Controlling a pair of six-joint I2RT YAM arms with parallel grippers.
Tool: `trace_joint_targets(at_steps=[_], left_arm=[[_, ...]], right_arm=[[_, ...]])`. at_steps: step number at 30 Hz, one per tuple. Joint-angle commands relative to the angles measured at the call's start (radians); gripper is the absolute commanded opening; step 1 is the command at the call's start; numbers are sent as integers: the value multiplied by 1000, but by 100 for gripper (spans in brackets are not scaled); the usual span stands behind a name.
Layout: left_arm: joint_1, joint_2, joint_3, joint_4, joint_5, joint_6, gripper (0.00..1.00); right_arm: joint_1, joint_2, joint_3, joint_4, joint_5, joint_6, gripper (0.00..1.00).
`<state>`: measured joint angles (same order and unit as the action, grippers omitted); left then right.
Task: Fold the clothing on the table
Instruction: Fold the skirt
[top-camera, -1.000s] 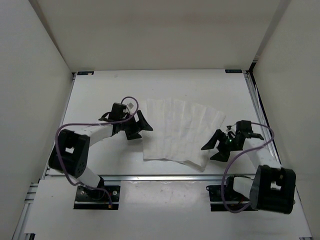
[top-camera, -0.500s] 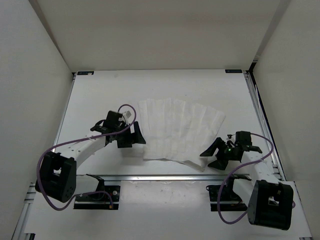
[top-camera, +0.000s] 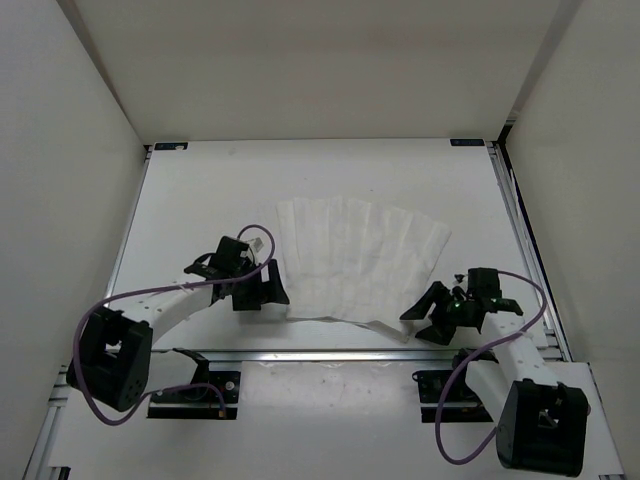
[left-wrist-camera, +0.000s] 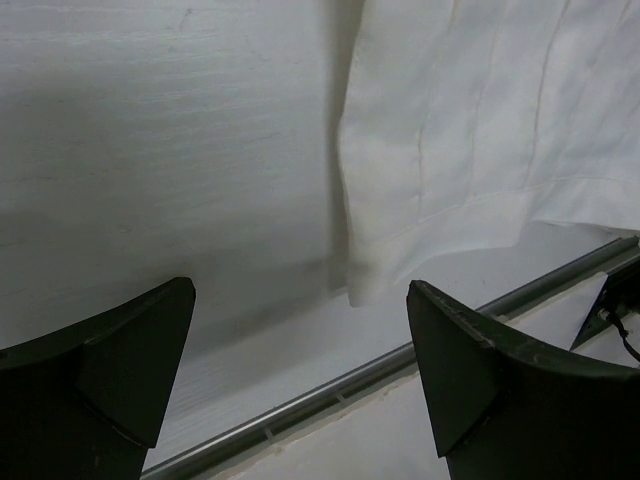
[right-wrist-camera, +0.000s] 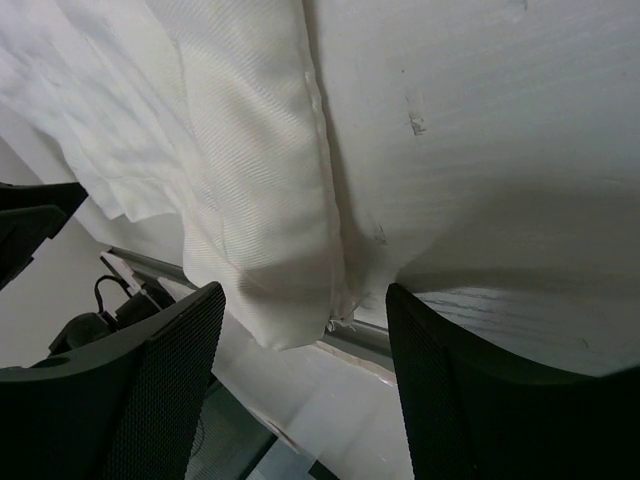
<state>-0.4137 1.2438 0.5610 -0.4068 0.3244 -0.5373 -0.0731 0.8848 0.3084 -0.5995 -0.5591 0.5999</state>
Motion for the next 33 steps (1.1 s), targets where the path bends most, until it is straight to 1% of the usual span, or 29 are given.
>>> trace_joint_targets(at_steps=[1,4,6,8,10,13,14,16,17,21,22,25,29,31,32,33], left_arm=[[-7,11,0,69,-30,-13,98],[-39,42,2,111,-53,-38,97],[-37,63,-6,181,-39,-69,94],[-46,100,10,204,-38,-78,95],[-66,152,39,201,-41,-72,94],[-73,180,53,206,-27,-76,89],[-83,181,50,206,-27,-81,89],[-89,165,39,227,-15,-101,86],[-99,158,25,230,-9,-108,83],[-131,118,-21,276,16,-179,72],[-138,108,-35,284,9,-194,70],[-177,94,-62,292,-4,-205,71],[-178,111,-85,301,1,-207,69],[-166,115,-102,309,5,-202,61],[-160,121,-99,318,14,-199,45],[-148,126,-101,310,15,-196,15]], right_arm=[[42,0,-14,7,37,58,70],[71,-20,-51,44,33,101,69],[65,-52,-68,50,33,129,68],[70,-85,-83,53,33,135,67],[50,-107,-101,43,36,129,66],[30,-125,-121,38,5,120,63],[29,-127,-129,44,2,133,61],[45,-130,-126,61,7,143,61],[53,-124,-129,73,14,164,59],[87,-87,-132,125,13,184,55],[85,-86,-135,138,7,187,53],[76,-72,-141,153,-13,178,48],[75,-67,-147,167,-21,172,42],[75,-66,-147,168,-31,166,34],[49,-66,-153,167,-33,167,31],[44,-70,-150,173,-42,166,24]])
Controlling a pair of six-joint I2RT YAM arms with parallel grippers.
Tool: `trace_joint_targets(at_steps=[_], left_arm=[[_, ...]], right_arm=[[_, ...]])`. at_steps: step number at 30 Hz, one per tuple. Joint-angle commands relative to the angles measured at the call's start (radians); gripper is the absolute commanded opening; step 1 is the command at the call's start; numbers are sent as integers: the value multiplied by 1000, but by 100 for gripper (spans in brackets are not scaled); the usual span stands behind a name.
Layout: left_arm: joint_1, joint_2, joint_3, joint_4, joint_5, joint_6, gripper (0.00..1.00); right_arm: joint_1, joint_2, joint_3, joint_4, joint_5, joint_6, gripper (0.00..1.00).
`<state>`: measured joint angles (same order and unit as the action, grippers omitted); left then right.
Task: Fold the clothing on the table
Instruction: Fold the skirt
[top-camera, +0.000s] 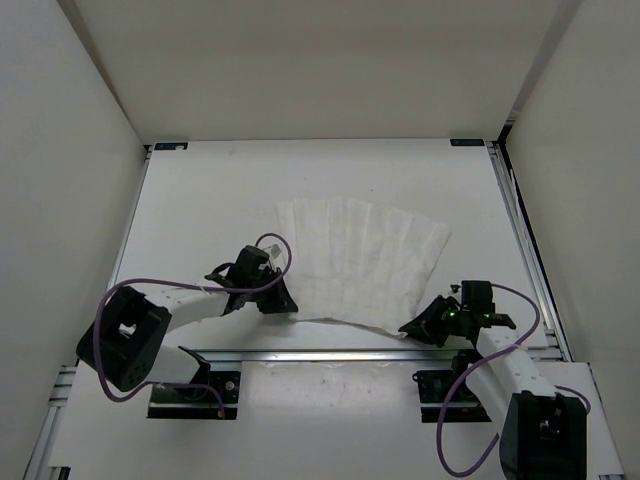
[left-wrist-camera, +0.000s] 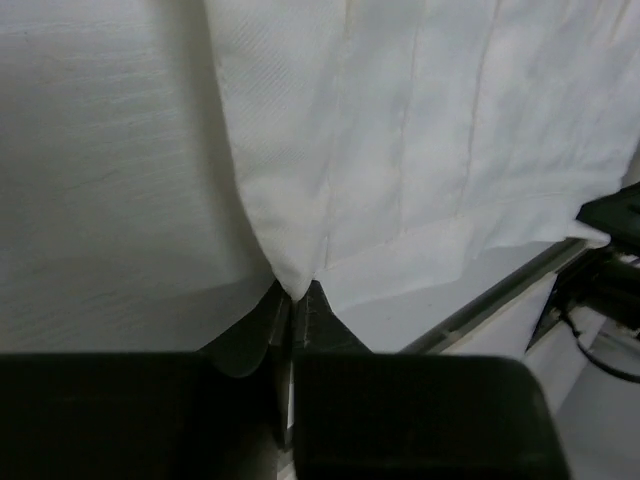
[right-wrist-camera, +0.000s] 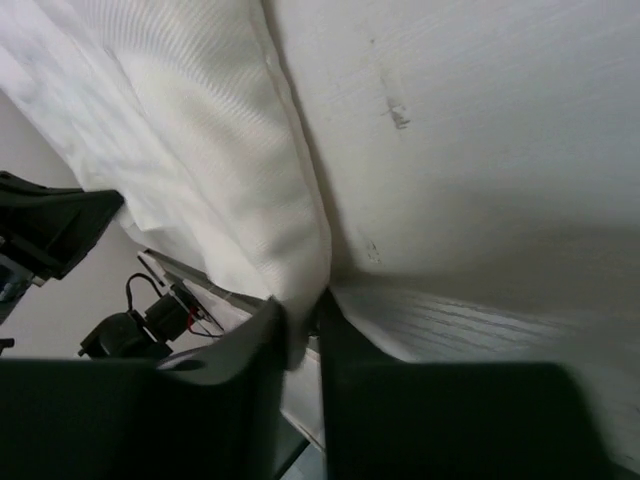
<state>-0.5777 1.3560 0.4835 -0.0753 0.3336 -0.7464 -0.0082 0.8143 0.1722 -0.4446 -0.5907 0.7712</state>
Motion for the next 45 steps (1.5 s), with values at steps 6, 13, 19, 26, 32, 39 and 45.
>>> trace_joint_targets(at_steps=[6,13,19,26,32,39,45], left_arm=[[50,-32,21,-118,15,13,0],[96,-286,21,-202,84,-60,0],[150,-486,-11,-271,156,-197,0],[274,-505,61,-287,231,-218,0],[315,-403,133,-175,260,-298,0],[364,-241,190,26,268,-464,0],[395,-75,293,63,256,-493,0]], right_arm=[[-64,-63,26,-32,-34,4,0],[-131,-44,209,-271,-72,-166,0],[-228,-6,338,-419,-149,-256,0],[-191,124,527,-398,-192,-204,0],[-213,290,717,-344,-207,-210,0],[-210,512,894,-240,-244,-190,0],[-174,810,1151,-213,-259,-187,0]])
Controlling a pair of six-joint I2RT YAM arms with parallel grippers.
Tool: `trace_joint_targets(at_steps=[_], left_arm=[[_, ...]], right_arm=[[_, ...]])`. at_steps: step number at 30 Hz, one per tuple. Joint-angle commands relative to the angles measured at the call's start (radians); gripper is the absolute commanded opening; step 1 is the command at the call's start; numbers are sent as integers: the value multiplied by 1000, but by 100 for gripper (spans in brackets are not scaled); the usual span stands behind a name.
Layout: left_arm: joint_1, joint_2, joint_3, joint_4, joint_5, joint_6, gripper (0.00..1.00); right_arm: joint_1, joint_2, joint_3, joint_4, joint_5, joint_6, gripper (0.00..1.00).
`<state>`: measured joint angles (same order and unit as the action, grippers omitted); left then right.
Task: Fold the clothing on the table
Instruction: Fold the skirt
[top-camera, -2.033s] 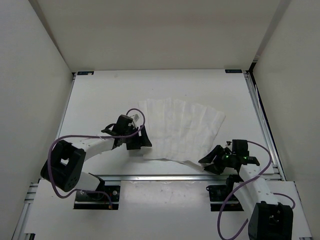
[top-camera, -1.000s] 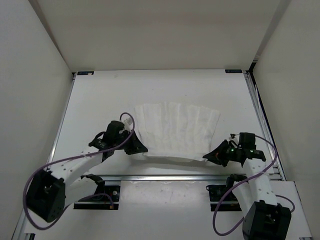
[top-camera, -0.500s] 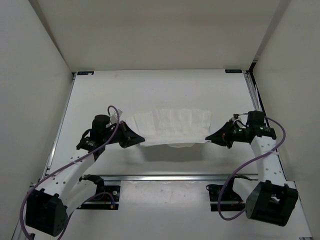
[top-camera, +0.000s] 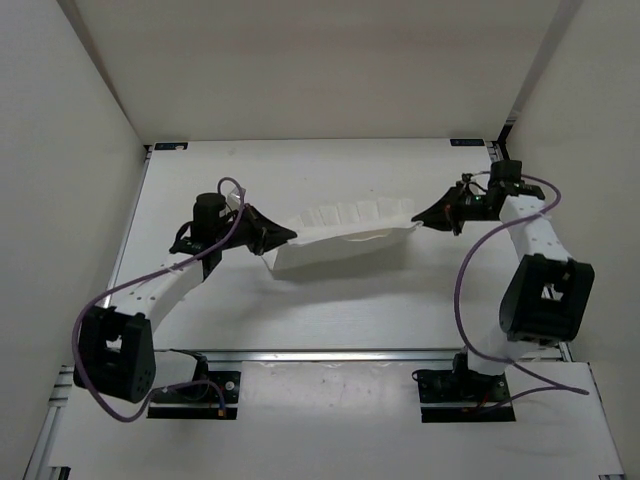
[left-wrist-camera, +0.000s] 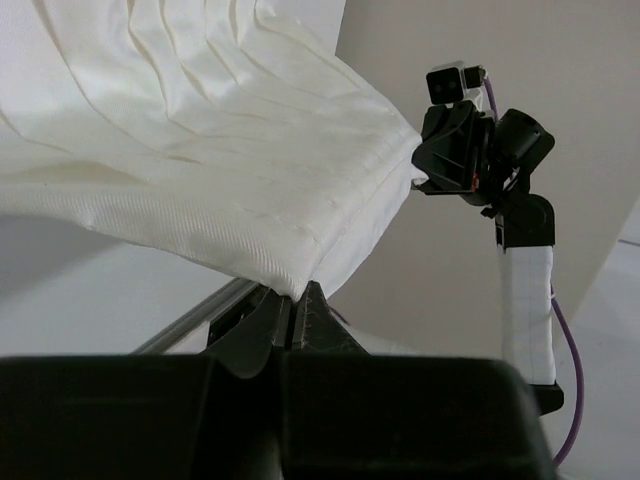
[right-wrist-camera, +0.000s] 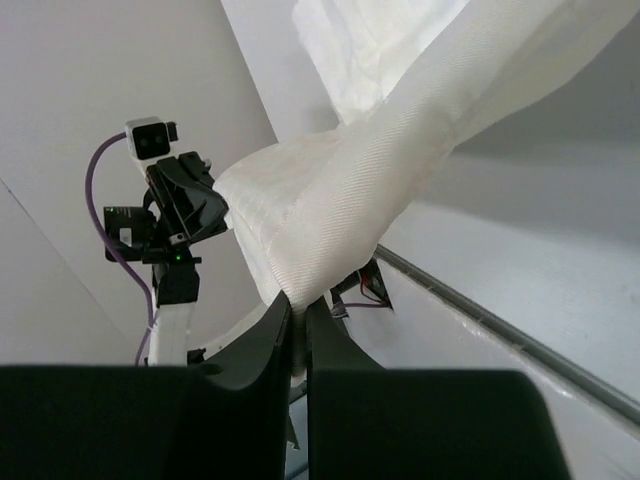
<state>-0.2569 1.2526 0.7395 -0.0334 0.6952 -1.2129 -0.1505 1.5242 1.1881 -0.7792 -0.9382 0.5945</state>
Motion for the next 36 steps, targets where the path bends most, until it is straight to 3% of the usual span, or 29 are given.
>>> trace_joint_targets(at_steps=[1,4,7,9,10,11,12,13,14,15,16,17,19,21,24,26,28,31,33,36], left_arm=[[83,57,46,48,-108,-39,0],[105,126,66,70,-121,-50,0],[142,195,104,88,-151,-36,0],[160,246,107,156,-180,-72,0],[172,286,112,208,-200,-92,0],[191,341,127,237,-207,-102,7],[203,376,138,294,-215,-111,10],[223,446,177,311,-241,-96,32],[247,521,229,317,-250,-90,42],[290,598,294,307,-252,-89,88],[295,638,332,297,-226,-91,99],[306,701,410,270,-211,-97,99],[318,763,500,265,-171,-102,99],[300,752,555,271,-190,-67,99],[288,699,567,282,-236,12,98],[279,670,607,191,-246,148,99],[219,653,708,42,-235,285,98],[119,595,761,-198,-269,511,98],[47,541,753,-284,-341,607,98],[-111,522,814,-432,-598,829,99]], right_arm=[[-23,129,165,124,87,-19,0],[0,293,339,95,104,-47,0],[31,522,614,31,96,-70,1],[57,762,923,30,32,-21,2],[74,828,1015,90,-14,10,28],[84,982,1232,124,-22,80,98],[91,1142,1448,241,-69,211,99],[91,1216,1549,434,-80,290,99],[82,1342,1632,539,-132,500,99],[77,1376,1589,740,-177,674,99],[62,1390,1584,767,-195,709,99],[55,1403,1622,699,-191,623,99],[31,1329,1631,353,-127,277,99],[16,1260,1615,164,-39,60,99],[5,1177,1630,57,32,-158,99],[18,1101,1634,-35,109,-327,100],[16,1065,1634,-86,119,-393,99],[8,1053,1613,-153,147,-369,99],[-14,1079,1627,-181,83,-320,99],[-15,1094,1634,-260,48,-266,99]])
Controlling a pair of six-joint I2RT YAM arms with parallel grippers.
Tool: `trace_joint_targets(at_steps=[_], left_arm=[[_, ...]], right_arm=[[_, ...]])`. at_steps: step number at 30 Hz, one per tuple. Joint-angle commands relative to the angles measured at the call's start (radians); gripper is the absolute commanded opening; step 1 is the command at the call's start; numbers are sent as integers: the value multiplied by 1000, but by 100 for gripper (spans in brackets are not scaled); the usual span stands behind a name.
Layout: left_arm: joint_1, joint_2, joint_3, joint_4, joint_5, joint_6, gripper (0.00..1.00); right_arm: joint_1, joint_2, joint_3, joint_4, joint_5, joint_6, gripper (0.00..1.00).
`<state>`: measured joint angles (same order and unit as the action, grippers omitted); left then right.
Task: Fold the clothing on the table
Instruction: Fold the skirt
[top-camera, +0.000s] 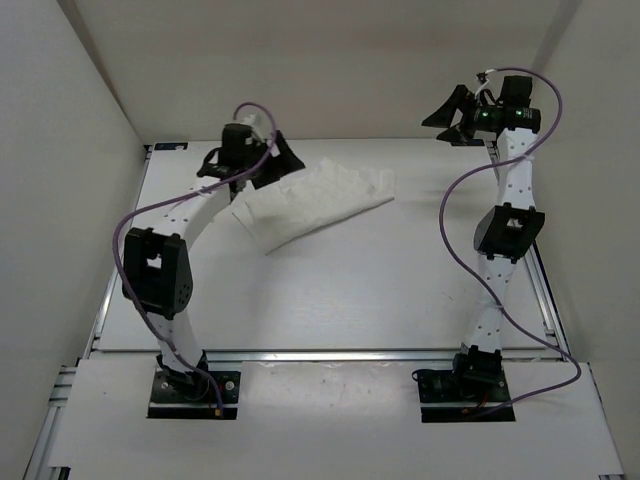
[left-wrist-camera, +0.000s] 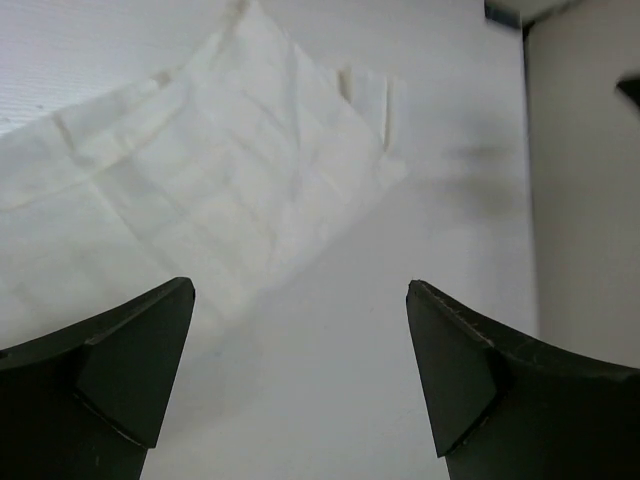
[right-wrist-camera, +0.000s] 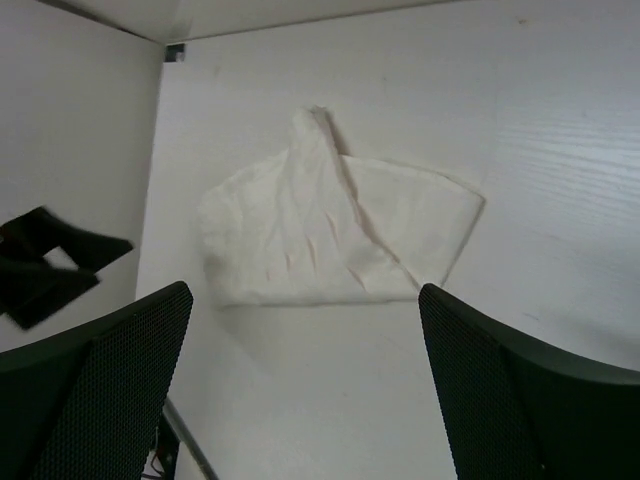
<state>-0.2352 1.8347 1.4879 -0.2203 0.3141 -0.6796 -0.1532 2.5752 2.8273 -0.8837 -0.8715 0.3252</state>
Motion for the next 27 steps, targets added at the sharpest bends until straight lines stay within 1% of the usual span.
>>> trace_joint_targets(at_steps=[1,2,3,4,5,6,7,9,11,12,13,14,16,17,18,19,20,21,22,23,24,25,26,27], left_arm=[[-175,-34,107,-279,-260,366,99],[-187,-22,124,-341,-289,397,99],[-184,1,138,-370,-285,375,99],[-161,-9,96,-358,-258,350,99],[-147,-20,65,-317,-210,298,99],[-110,-35,14,-285,-172,267,99],[-99,-44,-23,-266,-165,250,99],[-101,-54,-49,-254,-207,256,99],[-111,-42,-38,-258,-246,267,99],[-108,-38,-31,-261,-260,261,99],[-111,-20,-22,-267,-271,246,99],[-108,1,-5,-274,-270,221,99],[-107,47,31,-248,-215,190,98],[-111,82,70,-251,-208,180,98],[-118,95,128,-263,-207,178,99],[-122,119,152,-266,-192,166,99],[-118,141,190,-255,-170,155,99],[-121,150,205,-246,-161,149,98],[-119,158,219,-223,-136,132,99],[-110,161,227,-209,-118,137,99],[-110,164,238,-199,-101,143,99],[-111,178,250,-197,-66,161,99],[-115,201,276,-215,-57,172,99],[-115,207,294,-232,-46,192,98]], right_arm=[[-3,13,-5,-187,79,-61,99],[27,-25,-5,-243,188,-151,100],[58,-48,-9,-280,240,-185,99],[64,-79,-8,-284,290,-169,100],[69,-116,-5,-297,402,-173,100],[93,-150,-6,-322,542,-184,99],[98,-161,-8,-333,581,-189,100],[98,-191,-6,-418,749,-166,99],[93,-225,-9,-461,823,-150,99],[98,-259,-35,-460,900,-176,99],[118,-283,-48,-466,933,-181,99],[118,-306,-52,-460,978,-183,99],[101,-355,-95,-454,993,-129,99],[68,-396,-153,-445,921,-54,99],[44,-423,-207,-414,752,19,100],[0,-432,-271,-349,544,61,99],[-3,-437,-302,-257,445,66,99],[1,-446,-346,-212,305,64,99],[27,-485,-398,-127,242,70,99],[55,-504,-440,-83,227,92,99],[64,-577,-586,52,189,168,100],[72,-702,-864,307,78,298,99],[51,-781,-1045,507,16,413,99],[37,-934,-1476,1038,-56,765,99]])
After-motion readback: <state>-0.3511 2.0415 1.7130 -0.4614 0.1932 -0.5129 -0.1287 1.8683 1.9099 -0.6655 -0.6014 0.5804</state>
